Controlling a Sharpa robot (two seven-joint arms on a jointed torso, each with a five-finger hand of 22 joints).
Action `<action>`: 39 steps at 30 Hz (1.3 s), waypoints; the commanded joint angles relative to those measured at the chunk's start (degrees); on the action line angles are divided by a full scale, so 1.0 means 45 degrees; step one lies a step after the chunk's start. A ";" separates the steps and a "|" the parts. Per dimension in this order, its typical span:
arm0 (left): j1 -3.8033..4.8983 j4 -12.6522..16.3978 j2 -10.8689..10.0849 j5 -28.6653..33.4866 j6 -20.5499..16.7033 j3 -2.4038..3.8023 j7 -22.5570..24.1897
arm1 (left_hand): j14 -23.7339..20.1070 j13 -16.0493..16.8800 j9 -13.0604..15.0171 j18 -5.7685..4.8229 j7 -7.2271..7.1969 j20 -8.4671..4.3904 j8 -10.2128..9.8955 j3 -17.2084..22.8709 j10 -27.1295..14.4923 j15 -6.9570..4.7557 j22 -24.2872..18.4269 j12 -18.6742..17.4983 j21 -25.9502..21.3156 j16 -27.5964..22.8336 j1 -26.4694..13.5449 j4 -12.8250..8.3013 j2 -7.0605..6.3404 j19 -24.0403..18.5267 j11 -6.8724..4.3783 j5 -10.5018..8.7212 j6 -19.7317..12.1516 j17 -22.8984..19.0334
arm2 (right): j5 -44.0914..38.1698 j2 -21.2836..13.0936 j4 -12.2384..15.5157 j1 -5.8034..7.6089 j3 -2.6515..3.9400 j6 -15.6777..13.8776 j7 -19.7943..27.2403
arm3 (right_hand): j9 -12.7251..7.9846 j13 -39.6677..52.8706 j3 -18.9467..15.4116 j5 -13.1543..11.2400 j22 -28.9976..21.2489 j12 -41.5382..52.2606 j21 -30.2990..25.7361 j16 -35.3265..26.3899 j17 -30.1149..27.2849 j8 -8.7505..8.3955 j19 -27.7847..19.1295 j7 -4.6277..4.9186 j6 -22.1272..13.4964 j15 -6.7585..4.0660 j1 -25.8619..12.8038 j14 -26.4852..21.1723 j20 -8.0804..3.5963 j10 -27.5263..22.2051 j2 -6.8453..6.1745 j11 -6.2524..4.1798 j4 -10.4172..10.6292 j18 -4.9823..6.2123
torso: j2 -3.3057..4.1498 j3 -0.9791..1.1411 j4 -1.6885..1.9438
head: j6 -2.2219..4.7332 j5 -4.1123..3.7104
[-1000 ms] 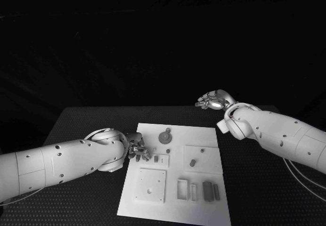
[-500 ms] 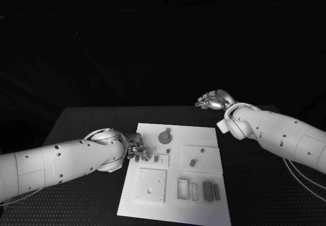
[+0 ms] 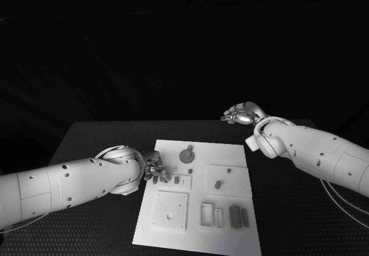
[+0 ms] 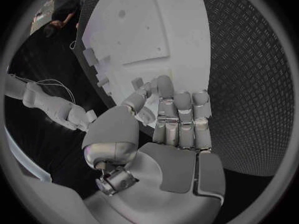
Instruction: Assemble the parts on the task board
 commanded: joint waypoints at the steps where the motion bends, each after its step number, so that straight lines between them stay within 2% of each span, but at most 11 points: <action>1: -0.0030 -0.0004 0.0068 -0.0070 0.0325 -0.0019 -0.0037 | 0.0084 0.0021 0.0393 -0.0145 -0.0020 -0.1295 0.0042 0.0038 0.0061 -0.0194 0.0256 0.0087 0.0074 0.0082 0.0008 0.0009 0.0015 0.0097 -0.0037 0.0002 0.0124 0.0024 | -0.0112 -0.0004 0.0032 -0.0004 0.0001 0.0165 0.0132 | -0.0019 -0.0021 0.0009 0.0011 -0.0018 -0.0062 -0.0064 -0.0075 -0.0015 0.0051 0.0086 -0.0007 -0.0077 0.0011 -0.0077 0.0086 0.0032 0.0103 0.0089 -0.0022 0.0013 0.0193 | 0.0000 0.0009 0.0006 | -0.0005 0.0009; 10: -0.0030 0.0001 0.0140 -0.0205 0.0467 -0.0019 -0.0012 | 0.0218 0.0239 0.0497 -0.0127 -0.0122 -0.1368 0.0118 -0.0018 0.0235 -0.0293 0.0282 0.0347 0.0253 0.0341 -0.0087 0.0110 -0.0174 0.0215 -0.0124 -0.0032 0.0402 0.0141 | -0.0112 0.0013 0.0018 -0.0004 0.0001 0.0162 0.0134 | -0.0021 -0.0021 0.0005 0.0013 -0.0025 -0.0069 -0.0077 -0.0082 -0.0021 0.0052 0.0085 -0.0005 -0.0079 0.0014 -0.0076 0.0083 0.0034 0.0105 0.0086 -0.0022 0.0013 0.0195 | 0.0003 0.0018 -0.0012 | -0.0023 0.0024; 13: -0.0031 -0.0002 0.0175 -0.0185 0.0481 -0.0019 -0.0009 | 0.0283 0.0394 0.0565 -0.0112 -0.0185 -0.1415 0.0201 -0.0033 0.0301 -0.0366 0.0292 0.0561 0.0401 0.0544 -0.0111 0.0143 -0.0215 0.0286 -0.0183 0.0195 0.0534 0.0227 | -0.0112 0.0011 0.0015 -0.0004 0.0001 0.0160 0.0134 | -0.0022 -0.0021 0.0004 0.0014 -0.0026 -0.0071 -0.0080 -0.0083 -0.0023 0.0051 0.0085 -0.0004 -0.0080 0.0015 -0.0076 0.0083 0.0035 0.0106 0.0085 -0.0022 0.0013 0.0195 | 0.0001 0.0016 -0.0011 | -0.0026 0.0021; 20: -0.0035 0.0031 0.0236 -0.0354 0.0547 -0.0019 0.0004 | 0.0344 0.0622 0.0608 -0.0079 -0.0261 -0.1494 0.0507 -0.0042 0.0327 -0.0487 0.0295 0.0937 0.0669 0.0852 -0.0136 0.0164 -0.0233 0.0361 -0.0256 0.0396 0.0586 0.0330 | -0.0112 0.0014 0.0016 -0.0004 0.0001 0.0164 0.0135 | -0.0024 -0.0021 -0.0001 0.0021 -0.0032 -0.0078 -0.0092 -0.0088 -0.0029 0.0051 0.0088 0.0000 -0.0083 0.0018 -0.0080 0.0082 0.0038 0.0108 0.0083 -0.0021 0.0017 0.0196 | 0.0000 0.0012 -0.0006 | -0.0023 0.0021; 28: -0.0039 0.0009 0.0251 -0.0353 0.0508 -0.0019 0.0034 | 0.0348 0.0704 0.0624 -0.0070 -0.0284 -0.1521 0.0641 -0.0082 0.0300 -0.0533 0.0289 0.1087 0.0778 0.0944 -0.0221 0.0232 -0.0339 0.0381 -0.0275 0.0358 0.0585 0.0344 | -0.0112 0.0014 0.0017 -0.0004 0.0001 0.0170 0.0134 | -0.0028 -0.0022 -0.0010 0.0028 -0.0041 -0.0089 -0.0113 -0.0097 -0.0038 0.0050 0.0084 0.0005 -0.0088 0.0025 -0.0084 0.0078 0.0042 0.0110 0.0077 -0.0021 0.0021 0.0196 | 0.0005 0.0007 -0.0007 | -0.0011 0.0015; 33: -0.0039 -0.0024 0.0234 -0.0329 0.0448 -0.0018 0.0026 | 0.0292 0.0760 0.0606 -0.0049 -0.0287 -0.1556 0.0808 -0.0122 0.0186 -0.0584 0.0259 0.1234 0.0860 0.0997 -0.0349 0.0478 -0.0573 0.0327 -0.0276 -0.0363 0.0477 0.0302 | -0.0107 0.0009 0.0020 -0.0004 0.0001 0.0175 0.0129 | -0.0032 -0.0022 -0.0019 0.0033 -0.0049 -0.0099 -0.0134 -0.0106 -0.0047 0.0049 0.0077 0.0012 -0.0094 0.0035 -0.0090 0.0074 0.0047 0.0112 0.0074 -0.0020 0.0026 0.0194 | 0.0001 0.0009 -0.0010 | -0.0024 0.0003; 34: -0.0039 -0.0037 0.0230 -0.0327 0.0447 -0.0018 0.0021 | 0.0283 0.0760 0.0596 -0.0044 -0.0288 -0.1564 0.0840 -0.0157 0.0165 -0.0592 0.0252 0.1255 0.0869 0.1004 -0.0456 0.0626 -0.0718 0.0319 -0.0277 -0.0704 0.0447 0.0287 | -0.0107 0.0009 0.0016 -0.0004 0.0001 0.0175 0.0129 | -0.0033 -0.0022 -0.0022 0.0034 -0.0052 -0.0102 -0.0141 -0.0108 -0.0050 0.0047 0.0074 0.0016 -0.0097 0.0040 -0.0091 0.0073 0.0048 0.0112 0.0071 -0.0018 0.0027 0.0194 | 0.0001 0.0006 -0.0010 | -0.0020 0.0001; 36: -0.0039 -0.0061 0.0224 -0.0326 0.0434 -0.0018 0.0013 | 0.0266 0.0753 0.0575 -0.0032 -0.0288 -0.1578 0.0895 -0.0186 0.0138 -0.0607 0.0242 0.1285 0.0873 0.1011 -0.0608 0.0870 -0.0989 0.0298 -0.0278 -0.1072 0.0404 0.0259 | -0.0106 0.0006 0.0014 -0.0004 0.0001 0.0175 0.0129 | -0.0035 -0.0022 -0.0025 0.0036 -0.0055 -0.0108 -0.0149 -0.0112 -0.0054 0.0046 0.0071 0.0021 -0.0101 0.0044 -0.0091 0.0071 0.0049 0.0111 0.0067 -0.0015 0.0028 0.0194 | 0.0000 0.0008 -0.0012 | -0.0018 -0.0002; 39: -0.0039 -0.0093 0.0210 -0.0326 0.0420 -0.0018 0.0003 | 0.0250 0.0737 0.0551 -0.0024 -0.0289 -0.1589 0.0957 -0.0281 0.0115 -0.0621 0.0233 0.1310 0.0874 0.1020 -0.0904 0.1190 -0.1311 0.0280 -0.0280 -0.1283 0.0366 0.0227 | -0.0103 0.0002 0.0015 -0.0004 0.0001 0.0171 0.0129 | -0.0038 -0.0023 -0.0030 0.0040 -0.0059 -0.0115 -0.0161 -0.0118 -0.0059 0.0043 0.0068 0.0028 -0.0108 0.0048 -0.0092 0.0067 0.0050 0.0110 0.0065 -0.0013 0.0031 0.0193 | -0.0003 0.0007 -0.0007 | -0.0002 -0.0010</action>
